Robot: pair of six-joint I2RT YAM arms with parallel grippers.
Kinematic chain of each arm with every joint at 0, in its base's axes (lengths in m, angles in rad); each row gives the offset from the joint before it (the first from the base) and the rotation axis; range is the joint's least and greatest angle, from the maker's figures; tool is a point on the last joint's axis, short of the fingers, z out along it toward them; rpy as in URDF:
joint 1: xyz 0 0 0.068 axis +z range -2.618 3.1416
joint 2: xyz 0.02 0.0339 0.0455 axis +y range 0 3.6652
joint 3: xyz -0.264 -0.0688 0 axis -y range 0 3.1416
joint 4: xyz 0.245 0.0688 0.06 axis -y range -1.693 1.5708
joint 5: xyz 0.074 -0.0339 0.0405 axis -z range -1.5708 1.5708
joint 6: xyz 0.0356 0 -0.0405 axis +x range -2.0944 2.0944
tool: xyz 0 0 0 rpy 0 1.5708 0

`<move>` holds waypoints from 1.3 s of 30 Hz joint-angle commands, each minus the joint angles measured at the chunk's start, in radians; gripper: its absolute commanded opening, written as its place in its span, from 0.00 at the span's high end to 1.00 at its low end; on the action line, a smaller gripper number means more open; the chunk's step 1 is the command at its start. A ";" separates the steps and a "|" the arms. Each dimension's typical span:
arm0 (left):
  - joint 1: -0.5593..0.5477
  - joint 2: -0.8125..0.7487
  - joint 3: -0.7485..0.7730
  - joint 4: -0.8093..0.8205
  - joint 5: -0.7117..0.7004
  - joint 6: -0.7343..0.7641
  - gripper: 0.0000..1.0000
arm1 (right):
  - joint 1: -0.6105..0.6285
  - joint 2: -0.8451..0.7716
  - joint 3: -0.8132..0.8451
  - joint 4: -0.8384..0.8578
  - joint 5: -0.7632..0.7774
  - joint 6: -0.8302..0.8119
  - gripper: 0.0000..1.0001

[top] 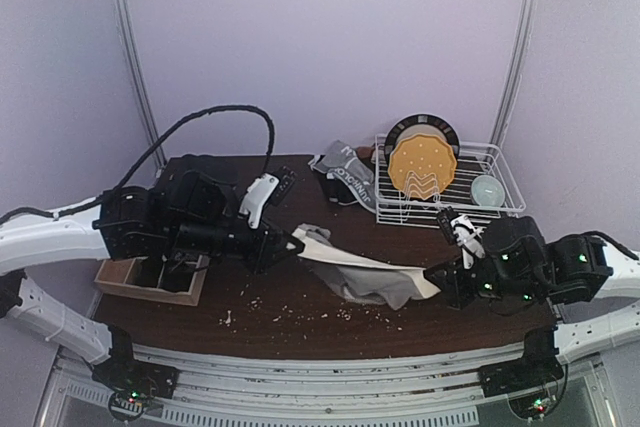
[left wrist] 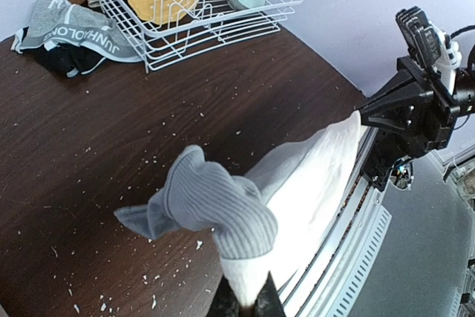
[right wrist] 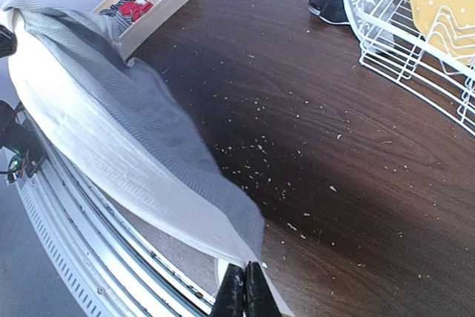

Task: Roll the underwear
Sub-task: Flatten out the underwear at the center of the board.

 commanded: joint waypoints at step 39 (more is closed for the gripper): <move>0.052 0.314 0.045 -0.101 -0.213 -0.047 0.06 | -0.169 0.132 -0.251 0.182 -0.066 0.175 0.31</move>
